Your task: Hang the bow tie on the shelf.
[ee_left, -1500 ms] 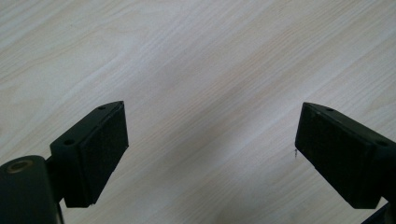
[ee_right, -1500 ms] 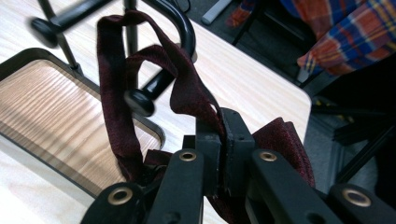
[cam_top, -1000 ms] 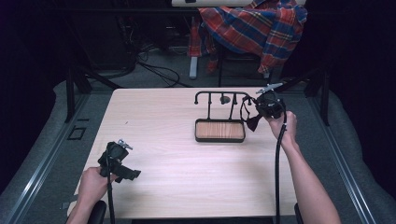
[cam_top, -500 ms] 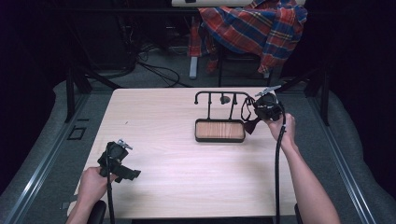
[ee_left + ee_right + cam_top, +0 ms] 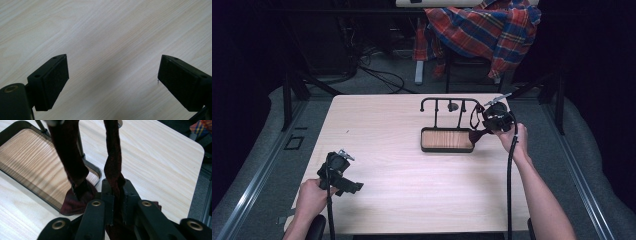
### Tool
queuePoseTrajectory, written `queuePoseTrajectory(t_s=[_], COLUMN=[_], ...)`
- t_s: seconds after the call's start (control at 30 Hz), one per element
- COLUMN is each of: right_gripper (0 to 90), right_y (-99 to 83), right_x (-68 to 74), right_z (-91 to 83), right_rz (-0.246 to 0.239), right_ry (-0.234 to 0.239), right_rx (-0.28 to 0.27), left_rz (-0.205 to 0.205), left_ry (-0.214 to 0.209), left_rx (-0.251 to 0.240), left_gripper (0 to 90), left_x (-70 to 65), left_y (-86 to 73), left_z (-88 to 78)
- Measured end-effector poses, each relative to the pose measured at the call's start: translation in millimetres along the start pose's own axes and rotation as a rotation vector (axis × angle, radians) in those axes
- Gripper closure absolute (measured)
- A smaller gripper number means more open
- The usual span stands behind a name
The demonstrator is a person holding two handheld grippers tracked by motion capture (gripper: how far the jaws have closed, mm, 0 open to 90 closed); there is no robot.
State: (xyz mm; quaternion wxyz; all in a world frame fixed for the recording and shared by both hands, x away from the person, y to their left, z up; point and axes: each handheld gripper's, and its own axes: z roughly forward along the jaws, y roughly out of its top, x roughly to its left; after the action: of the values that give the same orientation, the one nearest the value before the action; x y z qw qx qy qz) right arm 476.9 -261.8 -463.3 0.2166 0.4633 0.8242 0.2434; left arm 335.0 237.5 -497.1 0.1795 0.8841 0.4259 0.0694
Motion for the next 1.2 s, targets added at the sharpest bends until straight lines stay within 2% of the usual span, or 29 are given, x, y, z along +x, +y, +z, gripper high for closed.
queuePoseTrajectory(t_s=[0.2,0.47,0.57,0.77,0.97,1.2], right_gripper=[78.9,73.5,70.4,71.2,68.8,58.6], right_y=[-1.6,2.1,3.2,5.1,5.5,2.1], right_x=[-1.2,4.3,2.9,2.1,5.7,7.4], right_z=[2.4,5.0,-2.5,-16.3,-24.2,-36.6], right_rz=[0.001,-0.022,-0.001,0.016,0.005,0.012], right_ry=[0.037,0.053,0.093,0.121,0.126,0.130], right_rx=[0.002,-0.013,-0.062,-0.120,-0.118,-0.104], left_rz=[0.002,0.006,0.006,0.006,0.006,0.005], left_ry=[-0.001,-0.007,-0.009,-0.010,-0.010,-0.009], left_rx=[0.006,0.018,0.021,0.018,0.016,0.011], left_gripper=[10.1,10.1,10.1,10.1,10.0,10.0], left_x=[-1.1,-0.9,-1.1,-1.4,-1.2,-1.1], left_y=[0.8,1.1,1.0,0.8,0.7,0.4], left_z=[0.7,2.1,3.0,2.9,2.3,1.5])
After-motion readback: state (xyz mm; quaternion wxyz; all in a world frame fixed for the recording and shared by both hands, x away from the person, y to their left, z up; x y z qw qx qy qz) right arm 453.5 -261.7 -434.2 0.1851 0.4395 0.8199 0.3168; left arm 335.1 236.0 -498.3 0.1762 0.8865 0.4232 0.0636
